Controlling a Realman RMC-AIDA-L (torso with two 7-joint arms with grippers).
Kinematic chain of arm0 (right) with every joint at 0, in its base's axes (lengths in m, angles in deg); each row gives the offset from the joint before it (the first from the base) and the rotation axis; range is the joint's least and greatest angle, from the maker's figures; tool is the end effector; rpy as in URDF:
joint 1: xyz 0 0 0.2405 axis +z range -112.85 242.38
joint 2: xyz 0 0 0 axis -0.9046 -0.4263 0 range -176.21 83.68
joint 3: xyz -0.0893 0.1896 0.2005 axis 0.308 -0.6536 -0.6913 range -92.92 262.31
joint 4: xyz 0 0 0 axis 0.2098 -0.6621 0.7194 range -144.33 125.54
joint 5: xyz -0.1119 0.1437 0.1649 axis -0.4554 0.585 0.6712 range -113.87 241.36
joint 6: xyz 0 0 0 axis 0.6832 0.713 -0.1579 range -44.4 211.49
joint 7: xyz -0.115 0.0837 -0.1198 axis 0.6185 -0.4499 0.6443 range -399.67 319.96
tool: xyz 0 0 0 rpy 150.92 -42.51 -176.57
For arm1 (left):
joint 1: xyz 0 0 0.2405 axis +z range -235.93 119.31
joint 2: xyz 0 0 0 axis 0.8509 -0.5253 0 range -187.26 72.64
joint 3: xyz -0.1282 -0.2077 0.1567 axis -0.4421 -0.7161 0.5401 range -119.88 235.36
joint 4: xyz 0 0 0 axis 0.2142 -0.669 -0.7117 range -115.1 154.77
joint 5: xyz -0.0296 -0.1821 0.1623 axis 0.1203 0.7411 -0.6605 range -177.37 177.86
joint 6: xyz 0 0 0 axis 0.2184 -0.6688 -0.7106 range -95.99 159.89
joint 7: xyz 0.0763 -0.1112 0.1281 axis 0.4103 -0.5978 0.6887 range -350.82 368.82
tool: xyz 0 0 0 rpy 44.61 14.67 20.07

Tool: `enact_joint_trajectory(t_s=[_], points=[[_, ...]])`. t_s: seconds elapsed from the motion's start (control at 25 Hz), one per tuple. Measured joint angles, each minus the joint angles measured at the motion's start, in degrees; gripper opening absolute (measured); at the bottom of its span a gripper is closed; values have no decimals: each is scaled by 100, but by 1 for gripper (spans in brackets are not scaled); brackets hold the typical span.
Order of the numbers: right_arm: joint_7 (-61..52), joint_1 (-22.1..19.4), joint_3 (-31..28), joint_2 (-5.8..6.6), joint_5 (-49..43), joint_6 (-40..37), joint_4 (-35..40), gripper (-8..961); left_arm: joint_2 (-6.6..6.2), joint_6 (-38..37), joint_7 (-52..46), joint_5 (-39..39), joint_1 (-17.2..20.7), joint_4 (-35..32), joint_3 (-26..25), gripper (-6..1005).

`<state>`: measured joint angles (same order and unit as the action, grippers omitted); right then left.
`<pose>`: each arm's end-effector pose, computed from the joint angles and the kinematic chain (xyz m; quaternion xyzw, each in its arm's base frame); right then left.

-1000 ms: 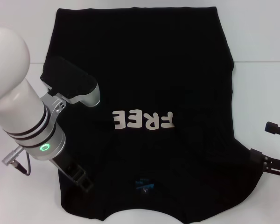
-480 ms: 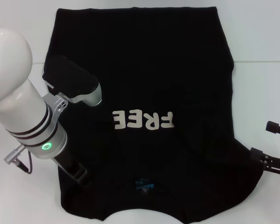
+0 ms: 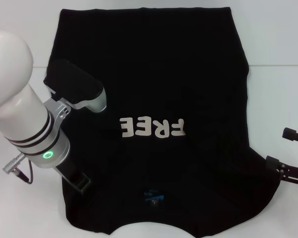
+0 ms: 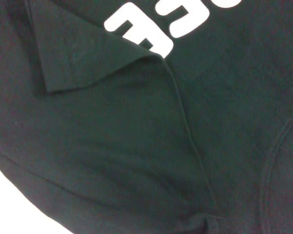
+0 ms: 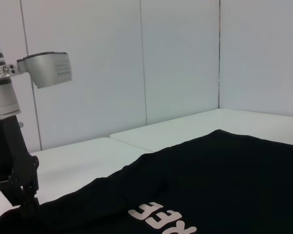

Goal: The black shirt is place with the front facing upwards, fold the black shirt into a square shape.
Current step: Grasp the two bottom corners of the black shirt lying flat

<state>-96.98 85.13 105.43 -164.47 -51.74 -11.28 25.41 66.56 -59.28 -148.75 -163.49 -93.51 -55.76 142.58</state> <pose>0.3718 0.3298 -0.0053 -0.9048 0.1676 0.2754 0.2783 -0.2275 0.3975 -0.0799 -0.8636 -0.3704 0.2726 0.2065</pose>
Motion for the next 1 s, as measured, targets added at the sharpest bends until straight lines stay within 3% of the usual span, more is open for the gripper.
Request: enact_joint_trajectory(t_s=[0.08, 0.28, 0.48, 0.72, 1.0], points=[[0, 1, 0, 0, 0, 0, 0, 944, -11, 2, 8, -1, 4, -3, -12, 183], [0, 5, -22, -1, 3, 0, 0, 944, -35, 25, 14, -1, 0, 27, -5, 103], [0, 12, -158, -11, 7, -20, 0, 944, -41, 39, 7, -1, 48, -45, -268, 107], [-58, 12, -444, -3, 10, -19, 0, 944, 0, -84, 220, 94, 162, -64, -1076, 102], [-430, 20, -1093, 2, 9, 57, -5, 945, 10, -24, 331, 268, 648, -131, -1507, 72]])
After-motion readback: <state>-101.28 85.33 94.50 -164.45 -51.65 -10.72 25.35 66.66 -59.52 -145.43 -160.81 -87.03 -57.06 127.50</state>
